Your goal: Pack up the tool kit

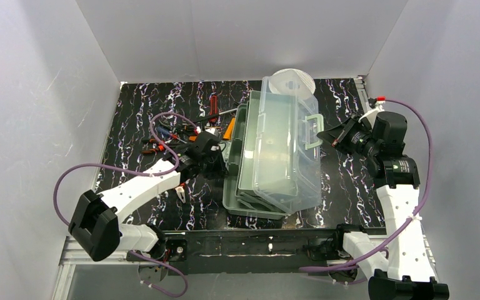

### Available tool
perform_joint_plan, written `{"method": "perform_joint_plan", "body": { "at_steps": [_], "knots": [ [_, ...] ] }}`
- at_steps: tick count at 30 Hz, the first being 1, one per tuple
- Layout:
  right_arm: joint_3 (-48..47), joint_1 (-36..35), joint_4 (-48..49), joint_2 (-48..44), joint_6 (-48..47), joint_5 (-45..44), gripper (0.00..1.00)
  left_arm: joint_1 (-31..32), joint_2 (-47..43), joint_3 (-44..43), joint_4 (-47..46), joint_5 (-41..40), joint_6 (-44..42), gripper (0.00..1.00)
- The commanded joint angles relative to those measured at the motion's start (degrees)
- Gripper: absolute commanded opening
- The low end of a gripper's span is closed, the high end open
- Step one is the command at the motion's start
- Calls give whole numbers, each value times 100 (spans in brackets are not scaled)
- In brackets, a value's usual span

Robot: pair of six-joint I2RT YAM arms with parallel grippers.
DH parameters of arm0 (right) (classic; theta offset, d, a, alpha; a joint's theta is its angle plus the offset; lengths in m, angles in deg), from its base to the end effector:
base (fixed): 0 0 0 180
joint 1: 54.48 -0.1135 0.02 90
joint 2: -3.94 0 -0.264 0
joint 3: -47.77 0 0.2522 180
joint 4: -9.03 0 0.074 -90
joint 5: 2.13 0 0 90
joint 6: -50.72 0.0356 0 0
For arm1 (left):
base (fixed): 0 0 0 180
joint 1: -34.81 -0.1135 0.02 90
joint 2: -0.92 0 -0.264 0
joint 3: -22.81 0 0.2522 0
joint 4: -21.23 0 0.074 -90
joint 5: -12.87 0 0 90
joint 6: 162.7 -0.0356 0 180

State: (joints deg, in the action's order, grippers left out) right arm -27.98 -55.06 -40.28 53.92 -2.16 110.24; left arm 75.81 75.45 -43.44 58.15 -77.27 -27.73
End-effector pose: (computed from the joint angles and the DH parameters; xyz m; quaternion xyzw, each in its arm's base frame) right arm 0.1752 0.0153 0.3826 0.1563 0.8125 0.3272 0.4563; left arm 0.2086 -0.1813 0.2538 -0.0325 0.9240 -0.2590 0.2795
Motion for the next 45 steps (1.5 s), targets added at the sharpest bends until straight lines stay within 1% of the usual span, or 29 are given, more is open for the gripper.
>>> {"method": "perform_joint_plan", "body": {
  "at_steps": [1,10,22,23,24,25,26,27,28,30,36,41,45],
  "knots": [
    [-8,198,-74,-29,-510,-1270,1,-371,-510,1,960,-896,-180,0],
    [293,229,-311,-12,-456,-1746,1,-683,-820,483,937,-795,-134,0],
    [1057,534,-216,-289,-93,-2477,1,-733,-934,538,835,-607,-329,0],
    [1087,545,-220,-283,-90,-2492,3,-729,-929,544,831,-602,-350,0],
    [1090,554,-239,-265,-105,-2493,10,-733,-927,539,823,-588,-364,0],
    [1059,558,-296,-249,-94,-2523,32,-733,-923,534,821,-577,-392,0],
    [1040,570,-337,-243,-75,-2573,49,-733,-910,522,822,-568,-415,0],
    [1006,576,-379,-260,-57,-2642,62,-733,-894,506,821,-561,-441,0],
    [958,581,-425,-275,-41,-2708,68,-731,-890,494,822,-551,-457,0],
    [822,586,-503,-324,-59,-2829,71,-733,-871,467,817,-533,-488,0],
    [313,601,-723,-559,-78,-3233,72,-727,-769,424,769,-452,-501,0],
    [175,596,-818,-616,-115,-3230,73,-727,-764,412,756,-438,-545,0],
    [85,601,-740,-706,-263,-3022,73,-733,-761,404,745,-383,-553,0]
  ]
}}
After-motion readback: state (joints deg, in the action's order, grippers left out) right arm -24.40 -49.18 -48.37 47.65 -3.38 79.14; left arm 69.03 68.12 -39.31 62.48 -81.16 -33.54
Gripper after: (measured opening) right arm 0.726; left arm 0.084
